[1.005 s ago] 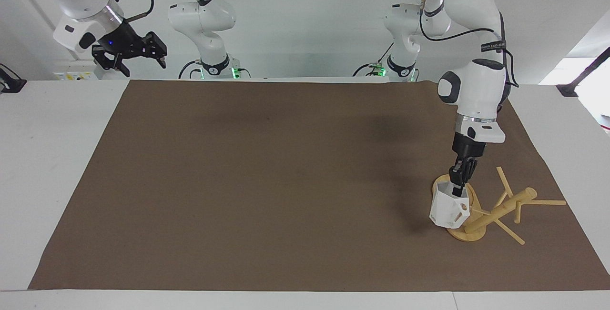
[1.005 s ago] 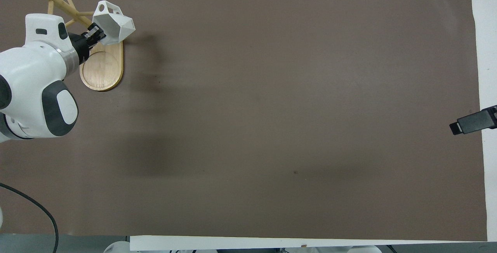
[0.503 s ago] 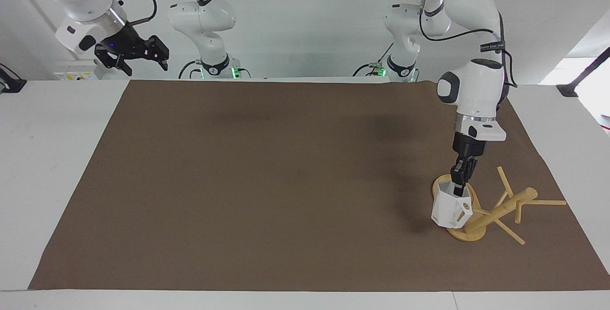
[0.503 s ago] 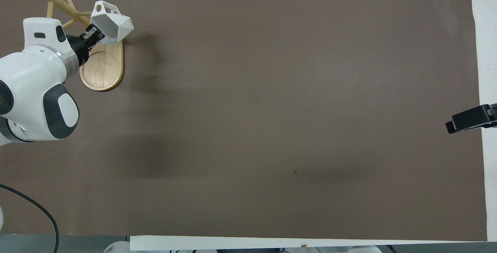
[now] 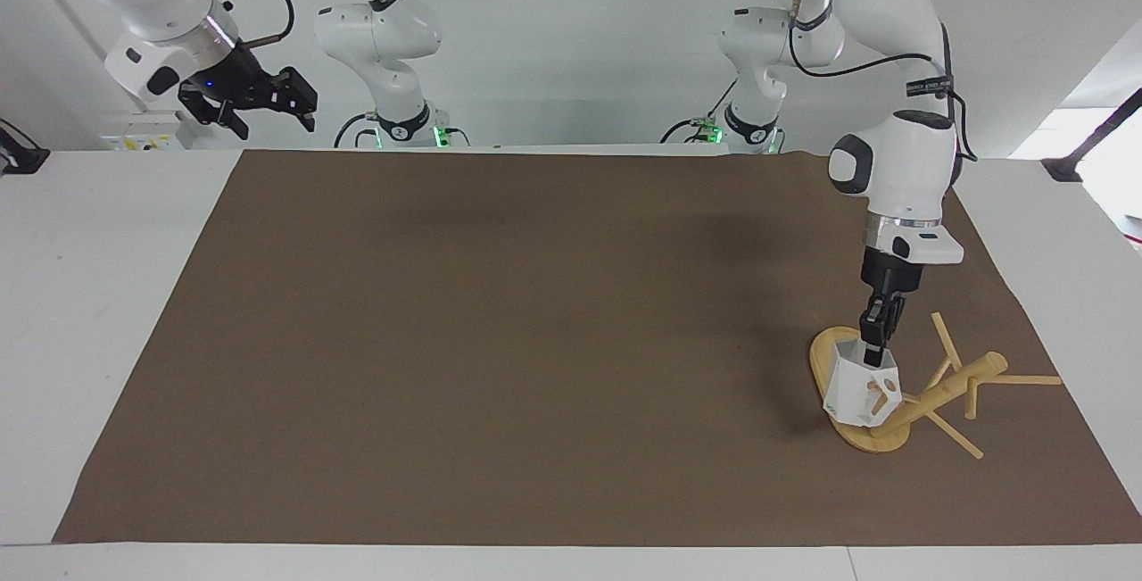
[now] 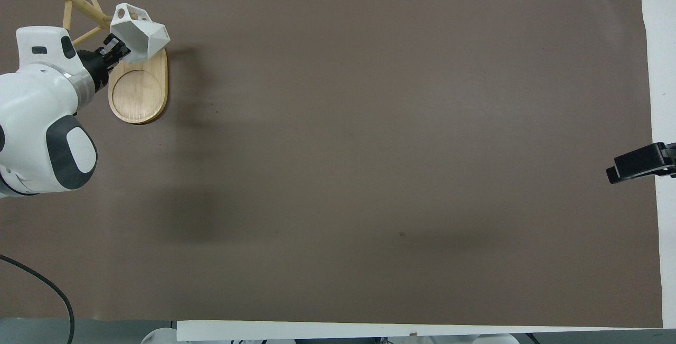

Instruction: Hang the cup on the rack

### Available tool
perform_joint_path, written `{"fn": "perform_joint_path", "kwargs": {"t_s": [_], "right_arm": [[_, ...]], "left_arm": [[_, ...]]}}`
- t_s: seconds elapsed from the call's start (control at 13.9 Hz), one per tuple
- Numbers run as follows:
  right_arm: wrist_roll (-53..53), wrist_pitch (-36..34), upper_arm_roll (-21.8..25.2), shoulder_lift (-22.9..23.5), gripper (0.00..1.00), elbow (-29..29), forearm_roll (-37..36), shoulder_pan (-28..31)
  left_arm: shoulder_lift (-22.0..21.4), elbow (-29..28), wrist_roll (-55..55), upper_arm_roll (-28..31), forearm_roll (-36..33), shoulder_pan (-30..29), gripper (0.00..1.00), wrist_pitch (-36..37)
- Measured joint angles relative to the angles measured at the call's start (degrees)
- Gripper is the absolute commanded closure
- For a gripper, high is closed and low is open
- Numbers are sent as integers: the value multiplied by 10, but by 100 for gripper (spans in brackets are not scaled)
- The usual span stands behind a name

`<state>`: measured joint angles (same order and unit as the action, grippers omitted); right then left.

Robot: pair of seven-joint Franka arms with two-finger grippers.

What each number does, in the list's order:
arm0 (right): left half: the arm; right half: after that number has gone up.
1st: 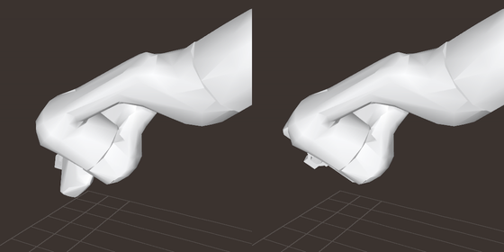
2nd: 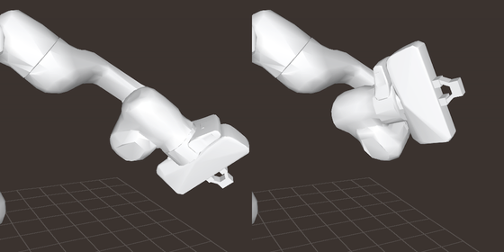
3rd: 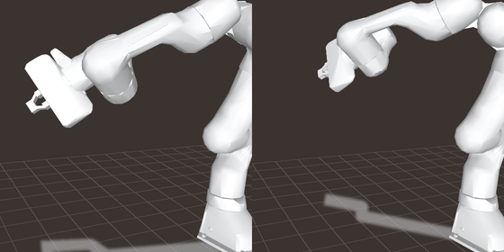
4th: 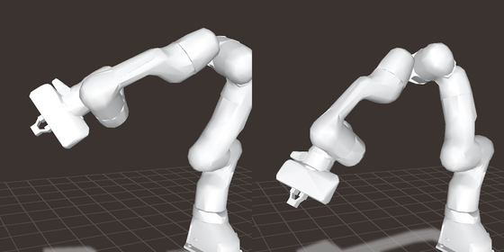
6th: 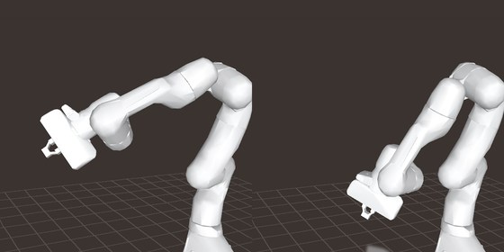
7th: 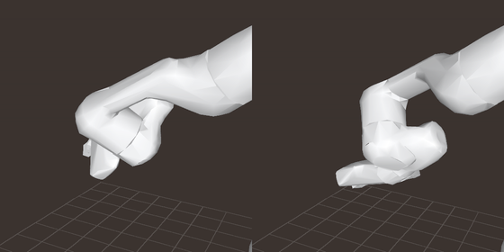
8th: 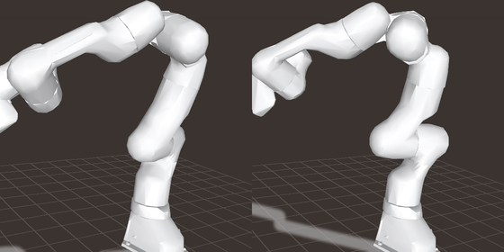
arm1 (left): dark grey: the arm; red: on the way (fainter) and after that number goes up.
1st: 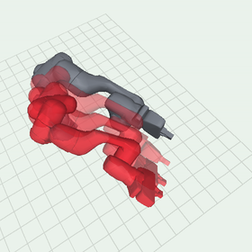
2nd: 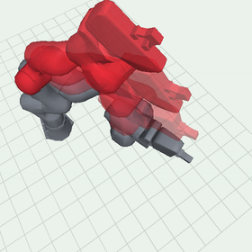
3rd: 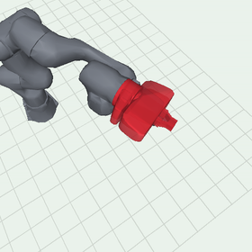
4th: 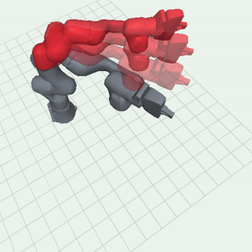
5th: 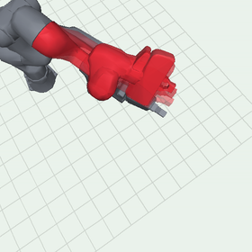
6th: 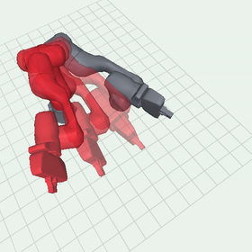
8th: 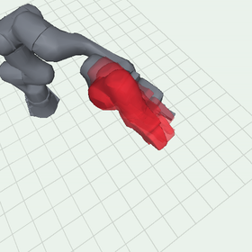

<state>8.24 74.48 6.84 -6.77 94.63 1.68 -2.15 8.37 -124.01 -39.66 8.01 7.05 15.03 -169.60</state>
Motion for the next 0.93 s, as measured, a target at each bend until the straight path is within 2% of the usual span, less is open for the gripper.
{"fn": "perform_joint_path", "kwargs": {"t_s": [0.07,0.14,0.22,0.29,0.65,0.72,0.86,0.93], "right_arm": [[0,0,0,0,0,0,0,3],[0,0,0,0,0,0,0,4],[0,0,0,0,0,0,0,5],[-1,0,0,0,0,0,-1,6],[-12,0,0,7,0,0,-2,6],[-12,0,0,7,0,0,-3,6],[-12,0,0,7,0,0,-3,6],[-12,0,0,7,0,0,-3,7]], "left_arm": [[0,0,0,0,0,-5,100,0],[0,-1,0,0,0,-9,90,1],[0,-1,0,0,0,-12,46,4],[-1,1,0,1,0,-15,35,5],[-7,24,-2,1,0,-21,35,27],[-15,28,-2,1,0,-20,30,48],[-55,38,-2,0,0,-19,0,127],[-81,46,-2,-1,0,-18,0,181]]}}
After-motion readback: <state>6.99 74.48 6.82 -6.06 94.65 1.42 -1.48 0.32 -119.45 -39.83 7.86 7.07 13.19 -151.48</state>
